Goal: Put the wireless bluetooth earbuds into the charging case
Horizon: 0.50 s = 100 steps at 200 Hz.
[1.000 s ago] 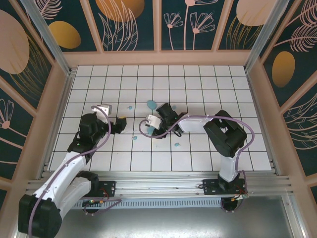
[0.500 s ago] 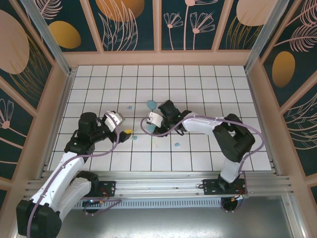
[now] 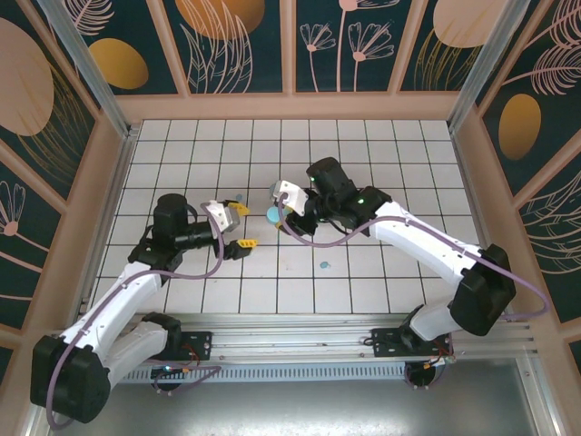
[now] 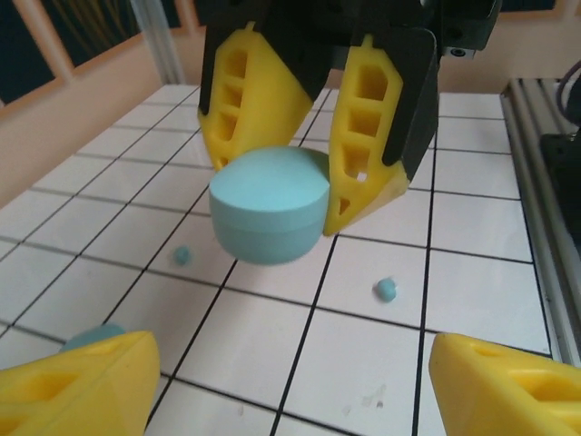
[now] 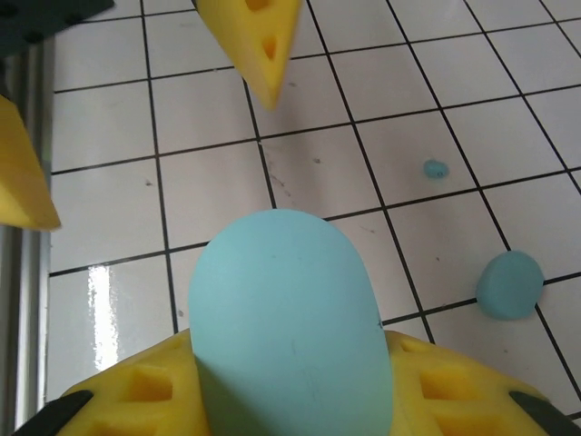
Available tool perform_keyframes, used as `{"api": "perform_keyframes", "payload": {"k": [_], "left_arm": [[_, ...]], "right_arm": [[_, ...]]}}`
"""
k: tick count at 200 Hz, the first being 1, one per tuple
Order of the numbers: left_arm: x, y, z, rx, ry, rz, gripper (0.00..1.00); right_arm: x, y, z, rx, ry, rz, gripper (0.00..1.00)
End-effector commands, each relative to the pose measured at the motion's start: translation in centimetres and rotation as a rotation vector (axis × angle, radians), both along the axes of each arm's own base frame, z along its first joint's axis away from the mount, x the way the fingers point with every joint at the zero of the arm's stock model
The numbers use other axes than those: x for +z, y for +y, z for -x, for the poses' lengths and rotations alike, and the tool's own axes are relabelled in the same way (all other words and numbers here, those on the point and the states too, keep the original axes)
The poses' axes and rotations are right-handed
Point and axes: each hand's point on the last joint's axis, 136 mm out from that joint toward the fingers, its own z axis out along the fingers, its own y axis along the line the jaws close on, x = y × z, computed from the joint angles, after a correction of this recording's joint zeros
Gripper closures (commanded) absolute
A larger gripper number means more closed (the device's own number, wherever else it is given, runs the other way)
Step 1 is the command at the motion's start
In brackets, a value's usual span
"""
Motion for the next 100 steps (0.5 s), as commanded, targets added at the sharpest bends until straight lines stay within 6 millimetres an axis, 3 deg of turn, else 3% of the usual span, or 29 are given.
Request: {"api": "perform_keyframes", "payload": {"k": [1, 50, 100], "left_arm": [[2.6, -1.4, 0.1, -0.059, -0.03, 0.064, 0.25], [2.2, -3.6, 0.5, -0.107, -0.017, 0.063, 0.31], [2.1, -4.1, 1.3, -0.14, 0.019, 0.08, 0.42]], "right_arm": [[0.4, -0.5, 2.7, 0.062, 0.045, 0.03, 0.75], [1.5, -0.4, 4.0, 0.099, -0.014, -0.007, 0.75], [1.1, -0.7, 4.4, 0.107, -0.031, 0.004, 0.75]]}}
